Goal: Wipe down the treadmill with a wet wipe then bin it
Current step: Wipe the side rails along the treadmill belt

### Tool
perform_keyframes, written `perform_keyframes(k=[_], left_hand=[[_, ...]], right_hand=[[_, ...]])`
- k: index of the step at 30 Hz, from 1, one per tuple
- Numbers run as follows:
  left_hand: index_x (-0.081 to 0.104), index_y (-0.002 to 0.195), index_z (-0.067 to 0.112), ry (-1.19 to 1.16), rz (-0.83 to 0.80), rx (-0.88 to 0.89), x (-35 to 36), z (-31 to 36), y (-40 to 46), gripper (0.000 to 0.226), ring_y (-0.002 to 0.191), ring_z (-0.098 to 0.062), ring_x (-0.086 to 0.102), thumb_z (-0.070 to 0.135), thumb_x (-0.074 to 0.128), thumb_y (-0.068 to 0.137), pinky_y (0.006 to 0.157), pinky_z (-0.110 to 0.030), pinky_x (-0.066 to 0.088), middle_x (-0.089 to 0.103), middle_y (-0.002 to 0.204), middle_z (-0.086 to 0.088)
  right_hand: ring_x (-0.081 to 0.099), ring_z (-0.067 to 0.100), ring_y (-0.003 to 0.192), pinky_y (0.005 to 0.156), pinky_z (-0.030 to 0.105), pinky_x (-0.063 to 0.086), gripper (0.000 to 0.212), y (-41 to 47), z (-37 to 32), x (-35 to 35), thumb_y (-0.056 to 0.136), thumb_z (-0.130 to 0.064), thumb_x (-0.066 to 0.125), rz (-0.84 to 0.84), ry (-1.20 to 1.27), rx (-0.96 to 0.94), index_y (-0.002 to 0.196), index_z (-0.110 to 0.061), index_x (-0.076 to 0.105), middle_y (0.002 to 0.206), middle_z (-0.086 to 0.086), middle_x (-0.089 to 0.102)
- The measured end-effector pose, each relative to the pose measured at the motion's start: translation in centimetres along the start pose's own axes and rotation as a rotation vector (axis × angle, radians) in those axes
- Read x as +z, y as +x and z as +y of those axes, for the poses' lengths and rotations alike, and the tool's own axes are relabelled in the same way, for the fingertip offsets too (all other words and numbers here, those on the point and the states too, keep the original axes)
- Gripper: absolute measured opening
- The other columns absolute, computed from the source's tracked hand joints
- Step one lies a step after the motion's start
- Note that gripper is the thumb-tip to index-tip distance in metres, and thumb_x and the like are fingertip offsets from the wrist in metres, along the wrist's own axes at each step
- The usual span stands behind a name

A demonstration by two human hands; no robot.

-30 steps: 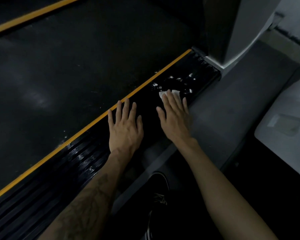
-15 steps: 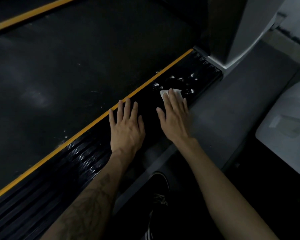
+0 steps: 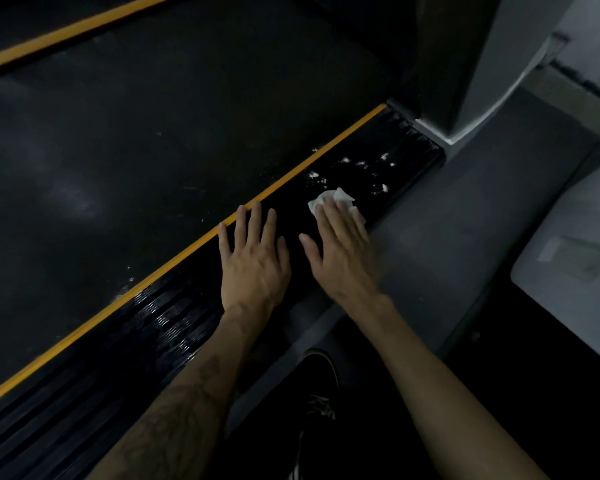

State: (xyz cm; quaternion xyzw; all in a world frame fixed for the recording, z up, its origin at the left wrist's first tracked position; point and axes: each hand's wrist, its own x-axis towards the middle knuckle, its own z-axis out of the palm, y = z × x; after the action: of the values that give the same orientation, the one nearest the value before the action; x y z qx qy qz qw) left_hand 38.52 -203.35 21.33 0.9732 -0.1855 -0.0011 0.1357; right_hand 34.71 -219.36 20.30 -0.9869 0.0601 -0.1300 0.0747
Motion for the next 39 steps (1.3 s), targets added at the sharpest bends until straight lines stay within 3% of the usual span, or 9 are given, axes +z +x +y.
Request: perform_keyframes(k=[6, 9, 15, 19, 23, 28, 35, 39], left_hand=[[0.025, 0.162, 0.02, 0.003, -0.002, -0.006, -0.1, 0.0, 0.2, 0.064, 0.16, -0.022, -0.004, 0.047, 0.011, 0.106, 0.128, -0.054, 0.002, 0.011, 0.172, -0.005], [0.025, 0.162, 0.02, 0.003, -0.008, -0.001, -0.1, 0.0, 0.2, 0.063, 0.16, -0.022, -0.004, 0.047, 0.012, 0.106, 0.128, -0.054, 0.002, 0.01, 0.173, -0.005], [0.026, 0.162, 0.02, 0.002, 0.005, -0.004, -0.1, 0.1, 0.2, 0.063, 0.16, -0.023, -0.002, 0.046, 0.012, 0.106, 0.128, -0.054, 0.003, 0.012, 0.172, -0.005], [0.025, 0.162, 0.02, 0.009, -0.006, -0.002, 0.0, 0.0, 0.1, 0.064, 0.16, -0.023, -0.003, 0.047, 0.011, 0.106, 0.128, -0.054, 0.003, 0.01, 0.173, -0.005], [0.026, 0.162, 0.02, 0.001, 0.005, 0.0, 0.0, 0.0, 0.2, 0.064, 0.16, -0.023, -0.002, 0.046, 0.01, 0.106, 0.128, -0.055, 0.004, 0.011, 0.172, -0.006], [0.026, 0.162, 0.02, 0.003, 0.0, -0.004, 0.0, 0.1, 0.2, 0.062, 0.16, -0.023, -0.002, 0.045, 0.011, 0.107, 0.128, -0.054, 0.004, 0.012, 0.172, -0.006], [0.029, 0.161, 0.019, 0.0, 0.019, -0.004, 0.0, 0.1, 0.2, 0.06, 0.16, -0.024, 0.0, 0.043, 0.014, 0.108, 0.128, -0.054, 0.003, 0.015, 0.172, -0.006], [0.028, 0.161, 0.019, 0.003, 0.012, -0.003, 0.0, 0.1, 0.2, 0.061, 0.16, -0.024, 0.0, 0.044, 0.013, 0.108, 0.129, -0.053, 0.002, 0.014, 0.172, -0.006]], right_hand=[[0.024, 0.029, 0.155, 0.128, 0.046, 0.016, 0.071, 1.6, 1.3, -0.1, 0.106, -0.051, 0.023, -0.006, 0.036, 0.129, 0.155, -0.002, 0.039, 0.163, 0.017, 0.034], [0.023, 0.029, 0.155, 0.128, 0.045, 0.015, 0.074, 0.7, -0.7, 0.2, 0.105, -0.054, 0.026, -0.044, 0.052, 0.069, 0.154, 0.0, 0.039, 0.163, 0.018, 0.032], [0.011, 0.024, 0.158, 0.129, 0.042, 0.004, 0.08, 3.8, 1.8, -1.0, 0.101, -0.057, 0.008, -0.138, 0.039, 0.085, 0.161, -0.006, 0.025, 0.169, 0.011, 0.02], [0.016, 0.026, 0.157, 0.128, 0.042, 0.009, 0.076, 1.1, -0.9, -0.6, 0.104, -0.052, 0.017, -0.105, 0.052, 0.089, 0.158, -0.001, 0.031, 0.166, 0.016, 0.026], [0.018, 0.025, 0.157, 0.128, 0.039, 0.007, 0.072, 3.8, 0.0, -1.0, 0.104, -0.049, 0.017, -0.143, 0.043, 0.019, 0.159, -0.005, 0.029, 0.167, 0.013, 0.025], [0.012, 0.025, 0.158, 0.129, 0.041, 0.005, 0.069, 3.4, 0.4, -1.2, 0.106, -0.047, 0.016, -0.148, 0.029, 0.119, 0.16, -0.006, 0.025, 0.169, 0.013, 0.02], [0.013, 0.026, 0.158, 0.128, 0.048, 0.012, 0.064, 5.7, 0.5, -1.2, 0.106, -0.043, 0.023, -0.229, -0.002, -0.033, 0.161, -0.011, 0.027, 0.17, 0.009, 0.019], [0.011, 0.026, 0.158, 0.129, 0.046, 0.01, 0.061, 5.0, 0.5, -1.4, 0.109, -0.04, 0.029, -0.187, 0.005, 0.096, 0.161, -0.008, 0.024, 0.17, 0.011, 0.018]])
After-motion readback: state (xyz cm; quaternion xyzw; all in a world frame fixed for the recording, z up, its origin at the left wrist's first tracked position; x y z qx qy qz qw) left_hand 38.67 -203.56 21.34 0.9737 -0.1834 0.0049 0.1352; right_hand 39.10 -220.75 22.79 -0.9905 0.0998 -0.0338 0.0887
